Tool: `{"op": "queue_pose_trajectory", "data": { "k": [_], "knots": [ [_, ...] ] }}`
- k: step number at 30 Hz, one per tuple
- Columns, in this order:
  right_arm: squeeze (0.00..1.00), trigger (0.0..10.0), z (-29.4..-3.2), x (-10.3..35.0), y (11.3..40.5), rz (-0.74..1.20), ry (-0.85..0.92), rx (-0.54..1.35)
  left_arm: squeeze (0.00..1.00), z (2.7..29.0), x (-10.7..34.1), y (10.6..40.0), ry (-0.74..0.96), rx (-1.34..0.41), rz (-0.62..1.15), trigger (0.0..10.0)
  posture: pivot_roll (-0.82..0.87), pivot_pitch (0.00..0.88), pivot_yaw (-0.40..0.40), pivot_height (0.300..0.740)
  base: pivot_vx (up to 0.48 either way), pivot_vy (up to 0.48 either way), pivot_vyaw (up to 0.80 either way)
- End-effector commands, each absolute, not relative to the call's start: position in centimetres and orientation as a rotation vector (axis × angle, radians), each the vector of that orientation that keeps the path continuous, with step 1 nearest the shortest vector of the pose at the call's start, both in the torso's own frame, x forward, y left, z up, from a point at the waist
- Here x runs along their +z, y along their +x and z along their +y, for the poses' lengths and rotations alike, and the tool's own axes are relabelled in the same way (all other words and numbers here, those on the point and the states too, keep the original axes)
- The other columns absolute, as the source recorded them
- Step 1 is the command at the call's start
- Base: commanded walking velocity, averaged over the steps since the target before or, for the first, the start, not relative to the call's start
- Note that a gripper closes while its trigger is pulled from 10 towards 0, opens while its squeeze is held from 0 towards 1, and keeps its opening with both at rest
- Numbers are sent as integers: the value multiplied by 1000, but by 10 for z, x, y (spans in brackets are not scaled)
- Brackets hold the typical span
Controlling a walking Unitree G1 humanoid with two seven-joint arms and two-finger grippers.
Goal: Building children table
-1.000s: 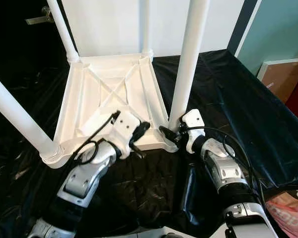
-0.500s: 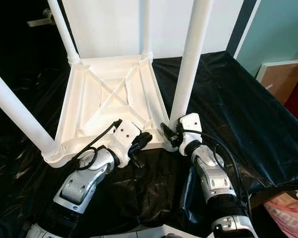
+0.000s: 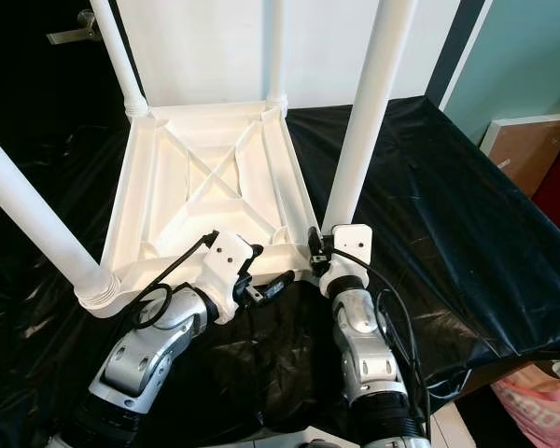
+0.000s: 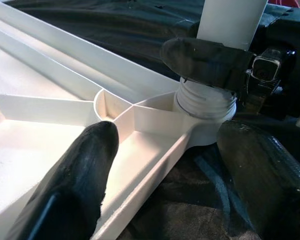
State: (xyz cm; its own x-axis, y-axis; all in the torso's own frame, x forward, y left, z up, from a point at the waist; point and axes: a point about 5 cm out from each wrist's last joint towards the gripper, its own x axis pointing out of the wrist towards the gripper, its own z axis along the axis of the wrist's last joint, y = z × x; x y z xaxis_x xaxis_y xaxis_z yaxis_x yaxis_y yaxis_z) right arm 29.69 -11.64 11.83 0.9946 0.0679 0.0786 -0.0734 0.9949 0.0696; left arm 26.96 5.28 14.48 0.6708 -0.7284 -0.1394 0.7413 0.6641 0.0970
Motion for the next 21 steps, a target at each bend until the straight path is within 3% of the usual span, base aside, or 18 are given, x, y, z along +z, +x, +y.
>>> {"op": "queue_pose_trajectory", "data": {
  "k": [1,6,7,16,21],
  "knots": [
    [0,10000,-112,98,291,25,113,68,0,52,144,266,145,-892,104,10000,-15,86,-34,740,0,0,0],
    [0,10000,-111,104,289,-1,96,61,0,53,148,266,136,-863,85,10000,-23,102,-30,740,0,0,0],
    [1000,10000,-114,109,289,-28,81,67,0,53,150,266,135,-842,63,10000,-31,110,-31,740,0,0,0],
    [1000,10000,-126,122,284,-84,67,152,0,51,155,266,107,-833,32,10000,-54,127,-30,740,0,0,0],
    [1000,10000,-147,129,280,-97,18,297,0,54,158,264,115,-813,18,10000,-49,149,-28,740,0,0,0]
  ]
}}
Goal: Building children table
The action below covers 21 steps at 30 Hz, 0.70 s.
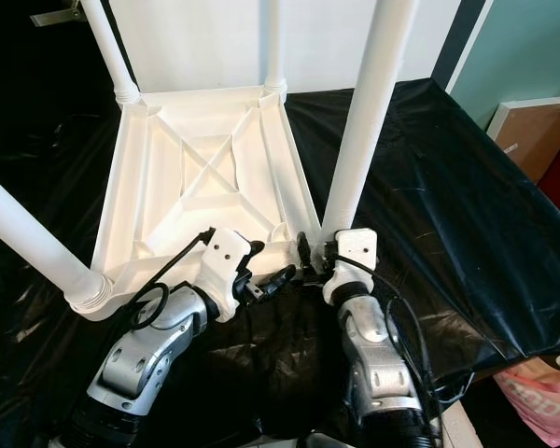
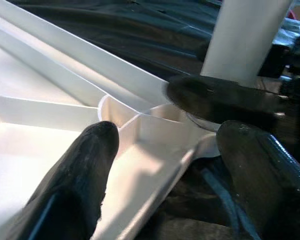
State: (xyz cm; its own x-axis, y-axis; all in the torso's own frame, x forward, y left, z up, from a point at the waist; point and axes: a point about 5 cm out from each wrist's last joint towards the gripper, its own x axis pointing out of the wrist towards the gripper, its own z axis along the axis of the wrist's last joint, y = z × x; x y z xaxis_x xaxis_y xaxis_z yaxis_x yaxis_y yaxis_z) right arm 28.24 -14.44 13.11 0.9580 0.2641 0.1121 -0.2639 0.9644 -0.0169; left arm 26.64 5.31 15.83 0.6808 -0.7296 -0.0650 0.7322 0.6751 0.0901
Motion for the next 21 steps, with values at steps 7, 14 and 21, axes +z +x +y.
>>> {"op": "queue_pose_trajectory", "data": {
  "k": [7,14,21],
  "knots": [
    [0,10000,-169,139,292,-73,-70,513,0,57,160,257,106,-825,15,10000,-27,188,-21,740,0,0,0],
    [0,10000,-173,142,309,-39,-135,647,0,59,162,255,82,-824,28,10000,-7,201,-13,740,0,0,0],
    [0,0,-161,142,326,-14,-206,746,0,59,163,254,172,-793,-7,10000,29,186,-24,740,0,0,0]
  ]
}}
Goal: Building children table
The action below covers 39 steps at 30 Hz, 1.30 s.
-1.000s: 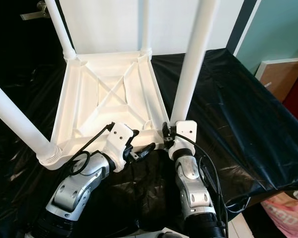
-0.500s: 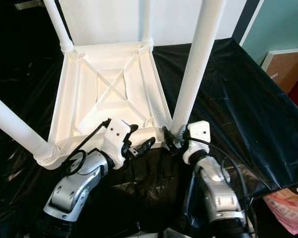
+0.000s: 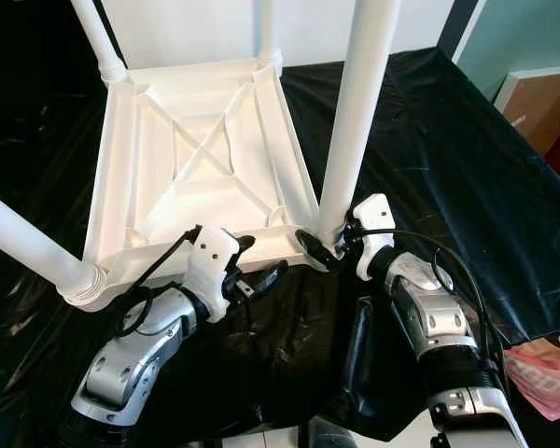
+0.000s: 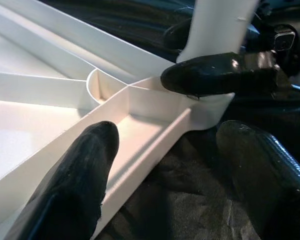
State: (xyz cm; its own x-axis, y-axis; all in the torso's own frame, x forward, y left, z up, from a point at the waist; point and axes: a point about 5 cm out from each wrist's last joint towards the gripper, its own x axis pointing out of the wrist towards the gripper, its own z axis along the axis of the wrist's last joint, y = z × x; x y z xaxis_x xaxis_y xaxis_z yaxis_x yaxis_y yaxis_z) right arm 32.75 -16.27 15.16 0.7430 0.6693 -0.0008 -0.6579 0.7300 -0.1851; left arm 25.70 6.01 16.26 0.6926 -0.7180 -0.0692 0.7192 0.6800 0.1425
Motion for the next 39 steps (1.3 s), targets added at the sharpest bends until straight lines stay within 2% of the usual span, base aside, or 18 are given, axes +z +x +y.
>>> {"op": "queue_pose_trajectory", "data": {
  "k": [1,10,11,12,13,18,24,29,32,35,39],
  "knots": [
    [0,0,-160,141,328,-10,-207,766,0,59,164,253,185,-786,-18,10000,30,183,-25,740,0,0,0],
    [0,0,-163,136,329,9,-204,824,0,55,164,254,237,-782,-46,10000,25,143,-42,740,0,0,0],
    [0,2902,-164,134,328,17,-205,819,0,55,165,255,240,-783,-51,10000,19,127,-44,740,0,0,0],
    [0,2902,-164,134,328,17,-205,819,0,55,165,255,240,-783,-51,10000,19,127,-44,740,0,0,0],
    [0,10000,-165,131,327,22,-204,818,0,54,166,257,239,-784,-59,10000,14,114,-45,740,0,0,0],
    [0,10000,-165,124,320,15,-170,786,0,51,170,264,256,-788,-87,10000,7,77,-32,740,0,0,0],
    [0,10000,-161,112,313,19,-110,647,0,48,169,267,305,-798,-101,10000,6,62,-29,740,0,0,0],
    [0,10000,-142,99,301,23,-9,366,0,47,171,266,269,-833,-109,10000,-11,46,-18,740,0,0,0],
    [0,10000,-142,99,301,23,-9,366,0,47,171,266,269,-833,-109,10000,-11,46,-18,740,0,0,0],
    [0,10000,-126,86,298,79,45,76,0,45,171,271,269,-832,-113,10000,-26,34,-8,740,0,0,0],
    [0,10000,-114,83,297,92,67,80,0,44,172,273,273,-833,-123,10000,-32,25,-1,740,0,0,0]
  ]
}}
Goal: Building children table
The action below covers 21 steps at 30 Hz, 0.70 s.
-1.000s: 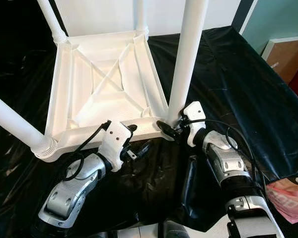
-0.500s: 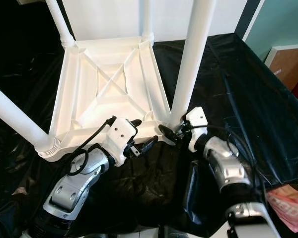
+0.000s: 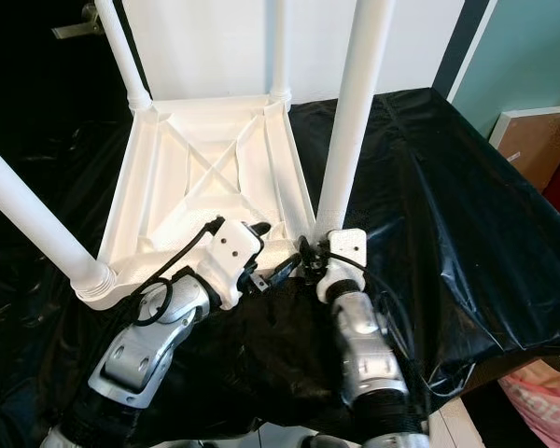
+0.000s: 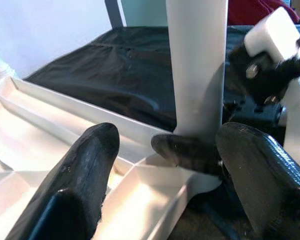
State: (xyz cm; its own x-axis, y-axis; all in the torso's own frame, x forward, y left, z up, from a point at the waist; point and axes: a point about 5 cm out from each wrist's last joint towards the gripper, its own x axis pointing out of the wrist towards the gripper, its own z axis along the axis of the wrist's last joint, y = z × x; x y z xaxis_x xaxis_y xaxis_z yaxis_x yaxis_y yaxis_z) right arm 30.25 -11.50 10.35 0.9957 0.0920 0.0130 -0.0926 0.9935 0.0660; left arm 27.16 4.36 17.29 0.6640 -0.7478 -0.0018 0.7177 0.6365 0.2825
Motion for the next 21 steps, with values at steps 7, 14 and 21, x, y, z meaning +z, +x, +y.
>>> {"op": "queue_pose_trajectory", "data": {
  "k": [7,14,21],
  "knots": [
    [0,10000,-120,81,294,78,42,59,0,42,173,276,288,-839,-141,10000,-48,0,3,740,0,0,0],
    [1000,10000,-117,87,293,49,46,101,0,44,172,280,296,-832,-152,10000,-54,0,1,740,0,0,0],
    [1000,10000,-125,100,296,-42,25,175,0,44,173,281,296,-830,-162,10000,-56,0,13,740,0,0,0]
  ]
}}
